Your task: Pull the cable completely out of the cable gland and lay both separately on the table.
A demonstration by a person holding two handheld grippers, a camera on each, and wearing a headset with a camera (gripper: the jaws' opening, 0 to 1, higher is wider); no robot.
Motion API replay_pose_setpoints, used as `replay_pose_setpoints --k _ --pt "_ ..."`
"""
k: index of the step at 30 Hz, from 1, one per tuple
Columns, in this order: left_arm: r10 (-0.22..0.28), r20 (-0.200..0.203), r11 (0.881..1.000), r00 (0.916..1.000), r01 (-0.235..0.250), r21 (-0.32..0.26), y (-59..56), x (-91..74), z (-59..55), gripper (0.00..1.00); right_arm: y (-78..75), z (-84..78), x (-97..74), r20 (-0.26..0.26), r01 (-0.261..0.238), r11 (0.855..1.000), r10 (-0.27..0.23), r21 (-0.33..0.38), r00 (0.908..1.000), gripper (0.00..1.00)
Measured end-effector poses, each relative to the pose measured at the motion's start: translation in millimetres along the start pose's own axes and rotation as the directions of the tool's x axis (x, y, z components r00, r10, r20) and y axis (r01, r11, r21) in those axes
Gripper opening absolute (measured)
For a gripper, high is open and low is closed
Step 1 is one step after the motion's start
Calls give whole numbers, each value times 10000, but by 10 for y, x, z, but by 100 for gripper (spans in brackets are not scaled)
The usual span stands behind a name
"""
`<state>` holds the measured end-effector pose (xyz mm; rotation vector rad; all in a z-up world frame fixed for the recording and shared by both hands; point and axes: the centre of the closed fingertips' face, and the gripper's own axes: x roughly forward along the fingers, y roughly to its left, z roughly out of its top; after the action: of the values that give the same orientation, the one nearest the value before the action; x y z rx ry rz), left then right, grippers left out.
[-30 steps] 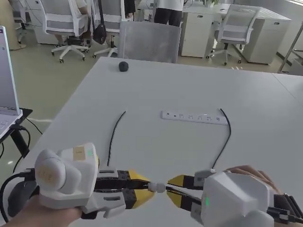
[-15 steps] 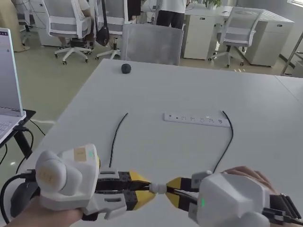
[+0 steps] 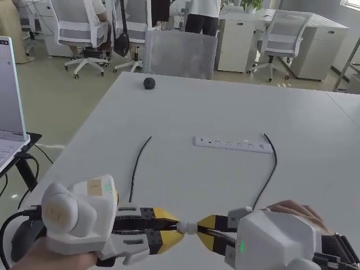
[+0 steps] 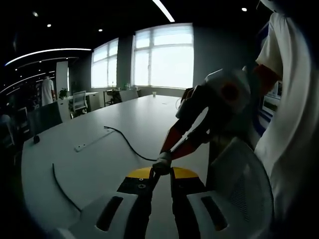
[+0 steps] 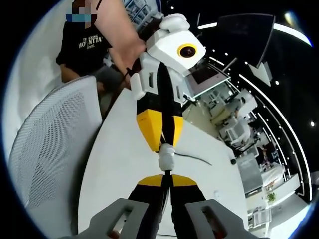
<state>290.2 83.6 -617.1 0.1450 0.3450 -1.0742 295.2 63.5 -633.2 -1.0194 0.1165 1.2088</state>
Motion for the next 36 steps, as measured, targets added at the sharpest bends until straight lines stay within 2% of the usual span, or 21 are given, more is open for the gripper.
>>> replay_pose_setpoints --k 6,11,15,20,24,29,36 --pt "66 44 10000 10000 -66 -13 34 -13 0 14 -33 -70 -33 -144 93 9998 -90 161 9999 0" --pt "89 52 10000 9999 -89 -13 48 -12 -1 14 -29 -189 -69 -432 219 9996 -226 -158 9988 0" --pt "125 59 9999 9999 -124 -17 62 -14 -9 14 -47 -284 -113 -610 289 9996 -290 -23 9977 0" --pt "367 178 9992 9992 -364 -158 142 -50 -2 13 -76 -429 -186 -907 384 9991 -369 156 9952 0" --pt "341 249 9994 9991 -339 -95 131 -41 22 13 -98 -433 -236 -883 498 9985 -475 238 9950 0" --pt "412 314 9991 9987 -409 -93 145 -35 29 13 -97 -585 -268 -1299 529 9985 -502 171 9903 0" --pt "806 308 9967 9963 -802 -138 262 -164 -6 13 -160 -861 -402 -1893 807 9958 -711 435 9793 0"
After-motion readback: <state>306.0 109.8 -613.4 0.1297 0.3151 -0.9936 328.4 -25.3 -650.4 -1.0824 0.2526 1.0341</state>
